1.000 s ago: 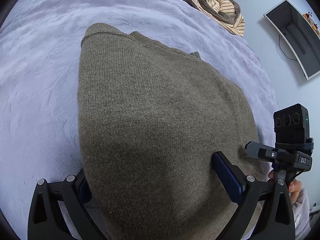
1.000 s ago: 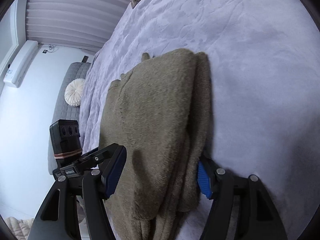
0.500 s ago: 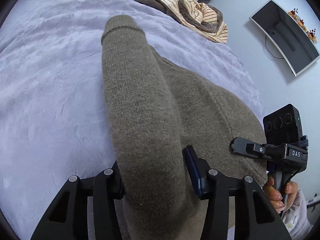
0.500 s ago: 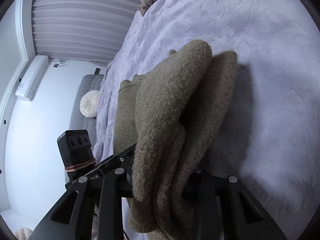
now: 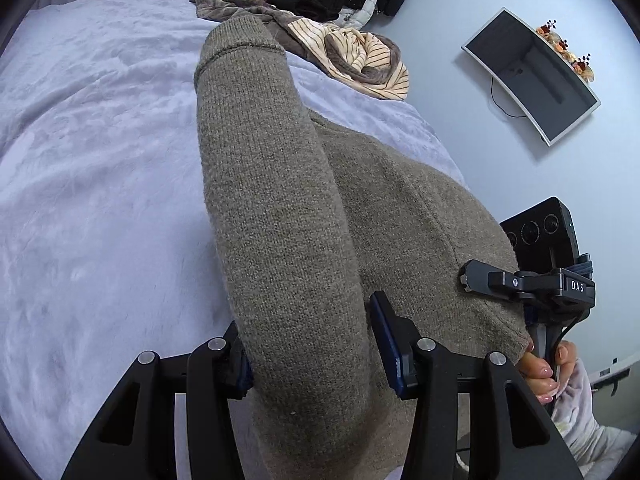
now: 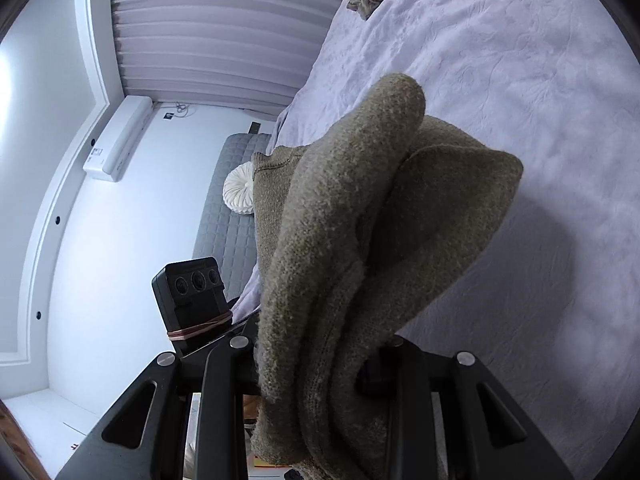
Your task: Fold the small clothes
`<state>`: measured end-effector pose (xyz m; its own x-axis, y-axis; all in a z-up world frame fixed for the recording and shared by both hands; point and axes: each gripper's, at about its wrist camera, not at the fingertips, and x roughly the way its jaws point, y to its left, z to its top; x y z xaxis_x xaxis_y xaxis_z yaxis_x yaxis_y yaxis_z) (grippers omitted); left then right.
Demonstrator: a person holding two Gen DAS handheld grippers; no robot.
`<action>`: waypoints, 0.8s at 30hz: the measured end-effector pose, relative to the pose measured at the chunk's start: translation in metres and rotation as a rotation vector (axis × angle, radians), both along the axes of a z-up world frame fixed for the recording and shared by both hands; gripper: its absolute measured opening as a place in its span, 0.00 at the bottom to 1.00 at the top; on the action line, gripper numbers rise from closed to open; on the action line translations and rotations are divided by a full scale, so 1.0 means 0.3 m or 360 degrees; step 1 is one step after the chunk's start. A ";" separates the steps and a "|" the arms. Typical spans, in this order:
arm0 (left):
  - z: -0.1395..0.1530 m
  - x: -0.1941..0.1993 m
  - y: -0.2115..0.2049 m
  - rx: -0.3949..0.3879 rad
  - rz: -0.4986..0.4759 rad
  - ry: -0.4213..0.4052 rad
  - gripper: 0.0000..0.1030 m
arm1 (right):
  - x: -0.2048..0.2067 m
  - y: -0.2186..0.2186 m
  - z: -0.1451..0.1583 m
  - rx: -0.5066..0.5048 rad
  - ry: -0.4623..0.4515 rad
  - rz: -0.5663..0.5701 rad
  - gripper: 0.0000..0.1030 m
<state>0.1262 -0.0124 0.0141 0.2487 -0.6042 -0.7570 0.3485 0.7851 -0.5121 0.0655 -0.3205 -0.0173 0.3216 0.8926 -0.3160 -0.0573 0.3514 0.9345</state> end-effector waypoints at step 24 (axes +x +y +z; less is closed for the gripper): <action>-0.274 -0.449 0.522 0.0505 0.0746 -0.0018 0.79 | -0.212 0.163 -0.176 -0.0799 0.0156 0.0000 0.51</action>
<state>-0.0085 0.1442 -0.0679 0.4447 -0.1703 -0.8793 -0.0702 0.9721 -0.2238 0.0020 -0.2716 -0.0700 0.2691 0.6229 -0.7345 0.0220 0.7585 0.6513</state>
